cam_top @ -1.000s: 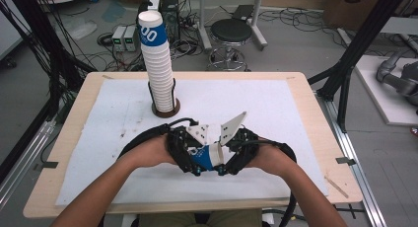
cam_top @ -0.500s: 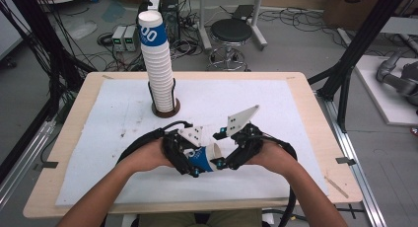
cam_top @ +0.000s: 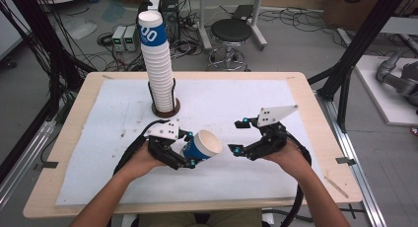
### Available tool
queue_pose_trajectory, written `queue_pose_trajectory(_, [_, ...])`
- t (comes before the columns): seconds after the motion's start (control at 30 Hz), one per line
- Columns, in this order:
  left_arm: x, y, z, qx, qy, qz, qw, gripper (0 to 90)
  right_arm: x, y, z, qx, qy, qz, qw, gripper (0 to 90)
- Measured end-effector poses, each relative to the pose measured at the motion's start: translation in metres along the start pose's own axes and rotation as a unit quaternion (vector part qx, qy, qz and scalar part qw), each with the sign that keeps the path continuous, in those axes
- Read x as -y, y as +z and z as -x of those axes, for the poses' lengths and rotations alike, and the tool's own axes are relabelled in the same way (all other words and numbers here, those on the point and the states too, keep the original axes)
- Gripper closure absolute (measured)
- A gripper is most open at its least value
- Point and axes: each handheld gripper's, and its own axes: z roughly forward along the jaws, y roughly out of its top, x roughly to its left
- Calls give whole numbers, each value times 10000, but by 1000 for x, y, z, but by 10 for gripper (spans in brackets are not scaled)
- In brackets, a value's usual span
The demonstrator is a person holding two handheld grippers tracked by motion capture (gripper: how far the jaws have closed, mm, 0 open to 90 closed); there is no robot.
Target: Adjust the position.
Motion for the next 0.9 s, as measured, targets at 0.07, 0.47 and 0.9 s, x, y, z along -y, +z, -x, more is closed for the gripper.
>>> queue_pose_trajectory(0.07, [4,-3,-1,-63,-42,155,9999,301,6,-2,3,68,91,25,9999,205])
queue_pose_trajectory(0.47, [24,-14,-2,-279,9,1087,9937,298,39,-4,12,481,387,-9,9981,205])
queue_pose_trajectory(0.9, [40,-31,-2,-533,182,1859,9809,295,65,-8,15,911,586,203,9939,205])
